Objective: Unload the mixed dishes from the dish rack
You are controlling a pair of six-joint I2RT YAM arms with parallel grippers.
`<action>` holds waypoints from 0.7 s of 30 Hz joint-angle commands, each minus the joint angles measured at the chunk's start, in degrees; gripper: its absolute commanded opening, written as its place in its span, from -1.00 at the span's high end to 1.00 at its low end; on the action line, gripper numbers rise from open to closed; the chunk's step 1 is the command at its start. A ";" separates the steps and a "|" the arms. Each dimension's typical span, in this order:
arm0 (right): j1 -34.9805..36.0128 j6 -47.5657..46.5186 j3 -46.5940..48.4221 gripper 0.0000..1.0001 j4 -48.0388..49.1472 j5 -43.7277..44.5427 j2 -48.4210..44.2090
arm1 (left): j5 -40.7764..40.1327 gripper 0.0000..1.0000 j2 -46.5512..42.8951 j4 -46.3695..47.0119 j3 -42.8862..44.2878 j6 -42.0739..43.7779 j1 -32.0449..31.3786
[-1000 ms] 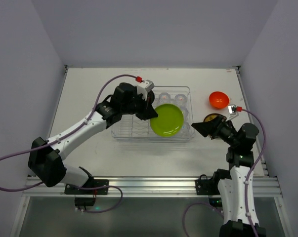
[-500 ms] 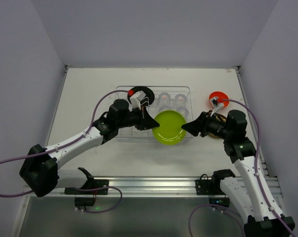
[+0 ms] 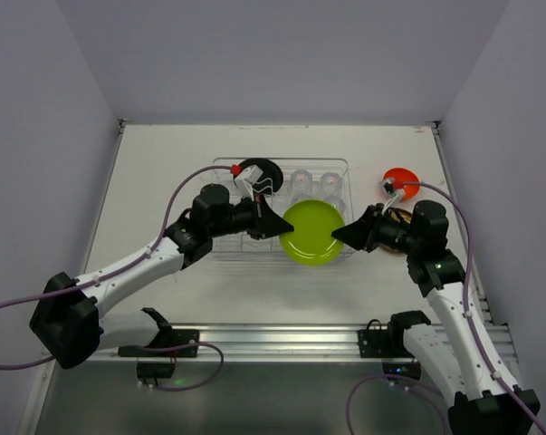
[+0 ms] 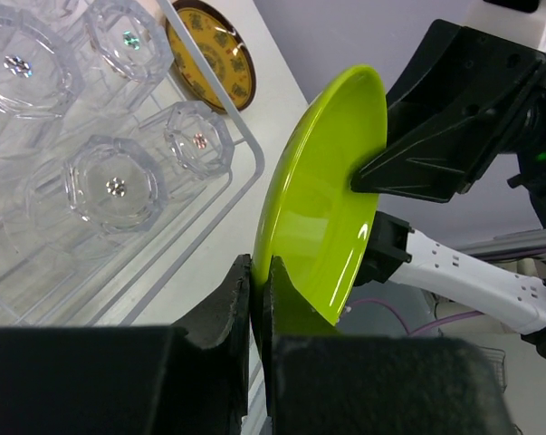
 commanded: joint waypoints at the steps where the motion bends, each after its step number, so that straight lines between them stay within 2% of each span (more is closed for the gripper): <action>1: 0.23 4.25 -1.32 0.38 8.82 -8.45 0.73 | 3.88 1.00 -1.13 5.16 0.91 -1.80 -0.55; 5: 0.23 5.84 -1.76 1.00 9.54 -4.60 -1.37 | 2.93 1.00 -1.04 3.49 1.61 -1.27 -0.55; 9: 0.23 9.26 -3.17 1.00 10.69 -1.08 -3.74 | 2.66 1.00 -0.69 2.01 3.63 -0.40 -0.55; 10: 0.32 9.96 -3.87 1.00 10.42 0.41 -5.40 | 0.05 0.87 -0.78 -1.92 5.90 1.43 -0.55; 11: 0.23 10.41 -4.22 1.00 9.99 4.95 -6.38 | -1.81 0.51 -0.87 -4.39 7.31 2.76 -0.47; 12: 0.15 11.28 -4.57 1.00 9.29 7.43 -7.34 | -4.17 -0.22 -1.48 -7.20 8.72 4.07 -0.47; 13: 0.06 11.81 -5.19 1.00 8.76 9.72 -8.22 | -6.72 -0.53 -2.01 -13.58 10.21 6.87 -0.47; 14: -0.55 12.25 -5.28 1.00 7.27 13.40 -9.36 | -12.49 -0.87 -2.62 -15.91 13.01 8.03 -0.21; 15: -1.25 13.47 -5.37 1.00 6.21 15.17 -9.72 | -15.24 -0.99 -4.45 -18.11 14.08 9.09 -0.03; 18: -7.30 17.94 -5.72 1.00 1.82 20.36 -10.78 | -28.77 -1.00 -9.19 -27.33 19.18 13.40 0.32; 19: -10.11 19.19 -6.42 1.00 0.59 20.55 -11.22 | -35.07 -1.00 -10.52 -31.71 20.15 15.32 0.41; 20: -16.32 20.33 -6.95 1.00 0.23 20.29 -11.83 | -37.66 -1.00 -11.84 -33.49 20.86 16.21 0.59; 21: -19.42 22.34 -7.56 1.00 0.05 19.50 -13.05 | -40.03 -1.00 -14.64 -35.16 21.30 16.91 0.68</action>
